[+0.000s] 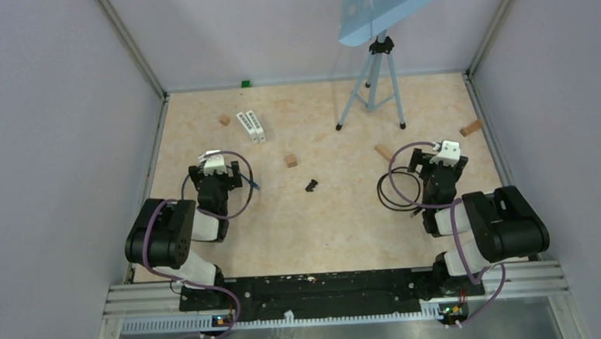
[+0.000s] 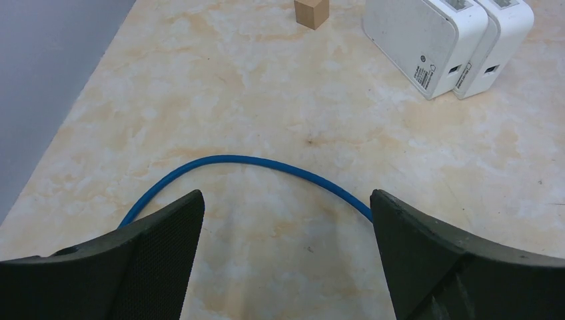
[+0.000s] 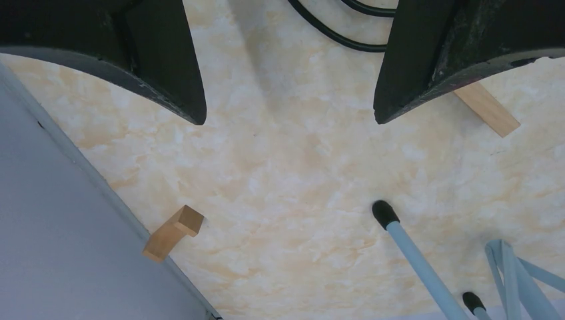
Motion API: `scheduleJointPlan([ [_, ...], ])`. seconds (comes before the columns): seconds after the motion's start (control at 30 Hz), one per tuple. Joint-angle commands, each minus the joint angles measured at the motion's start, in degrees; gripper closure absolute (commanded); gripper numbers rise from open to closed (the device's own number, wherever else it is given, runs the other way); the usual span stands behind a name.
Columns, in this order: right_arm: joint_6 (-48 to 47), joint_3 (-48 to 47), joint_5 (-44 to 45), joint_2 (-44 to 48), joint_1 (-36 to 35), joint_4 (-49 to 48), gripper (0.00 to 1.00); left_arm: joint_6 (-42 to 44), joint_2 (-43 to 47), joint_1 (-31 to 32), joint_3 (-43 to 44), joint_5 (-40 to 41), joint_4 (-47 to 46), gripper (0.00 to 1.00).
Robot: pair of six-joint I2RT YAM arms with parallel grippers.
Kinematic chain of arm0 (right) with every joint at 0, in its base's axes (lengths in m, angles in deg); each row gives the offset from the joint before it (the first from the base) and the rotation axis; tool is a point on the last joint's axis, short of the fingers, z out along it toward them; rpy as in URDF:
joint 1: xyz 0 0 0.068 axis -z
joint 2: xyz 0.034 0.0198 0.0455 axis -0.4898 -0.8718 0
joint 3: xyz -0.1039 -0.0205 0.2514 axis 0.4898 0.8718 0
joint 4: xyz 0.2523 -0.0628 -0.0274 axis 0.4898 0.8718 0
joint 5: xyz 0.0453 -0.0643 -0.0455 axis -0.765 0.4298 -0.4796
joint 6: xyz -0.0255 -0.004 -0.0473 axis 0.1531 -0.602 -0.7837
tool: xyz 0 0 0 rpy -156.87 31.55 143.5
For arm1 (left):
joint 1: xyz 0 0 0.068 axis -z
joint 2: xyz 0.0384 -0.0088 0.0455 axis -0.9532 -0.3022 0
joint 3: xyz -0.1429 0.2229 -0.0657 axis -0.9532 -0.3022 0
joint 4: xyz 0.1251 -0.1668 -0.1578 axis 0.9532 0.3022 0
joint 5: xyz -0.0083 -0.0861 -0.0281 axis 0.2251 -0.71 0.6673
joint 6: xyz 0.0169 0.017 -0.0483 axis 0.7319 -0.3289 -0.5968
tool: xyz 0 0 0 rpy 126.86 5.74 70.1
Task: Insert the plug into the switch port
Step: Pick up the switch port at the center of the board.
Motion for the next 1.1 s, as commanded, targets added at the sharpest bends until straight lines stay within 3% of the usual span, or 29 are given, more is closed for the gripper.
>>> scheduleJointPlan([
  [0.0, 0.5, 0.23, 0.49, -0.32, -0.26, -3.53, 0.05, -0.81, -0.09, 0.11, 1.21, 0.15, -2.01, 0.01],
  [0.33, 0.58, 0.25, 0.46, -0.36, -0.22, -3.53, 0.05, -0.8, 0.06, -0.01, 1.13, 0.14, -2.14, 0.01],
  [0.47, 0.31, 0.46, 1.02, 0.38, -0.27, -3.66, 0.05, 1.98, 3.87, 1.15, -1.34, 0.71, -6.29, 0.01],
  [0.53, 0.34, 0.96, 1.38, 4.59, -0.44, -0.66, 0.05, 1.72, 11.18, 4.16, 2.04, 7.39, 5.5, 0.01],
  [0.57, 0.48, 0.65, 1.83, 7.85, -0.66, 3.3, 0.05, -0.45, 15.24, 5.17, 5.21, 9.67, 16.21, 0.01],
  [0.67, 7.01, -7.52, 1.88, 22.06, -0.73, 31.13, 0.05, -13.01, 22.75, 5.87, 16.34, 8.86, 48.28, 0.01],
  [0.7, 9.81, -10.88, 2.12, 24.98, -0.73, 42.56, 0.05, -16.29, 24.51, 5.93, 19.4, 7.77, 55.41, 0.01],
  [0.77, 15.18, -15.75, 1.44, 28.66, -0.75, 54.28, 0.05, -22.11, 27.29, 5.95, 24.46, 6.46, 67.13, 0.01],
  [0.97, 22.68, -25.85, -8.32, 30.19, -0.73, 73.52, 0.05, -24.2, 34.94, 5.87, 34.06, -2.56, 85.26, 0.01],
  [1.07, 25.8, -29.18, -15.74, 27.6, -3.26, 75.81, 0.05, -22.42, 37.78, 5.87, 37.26, -3.87, 91.38, 0.01],
])
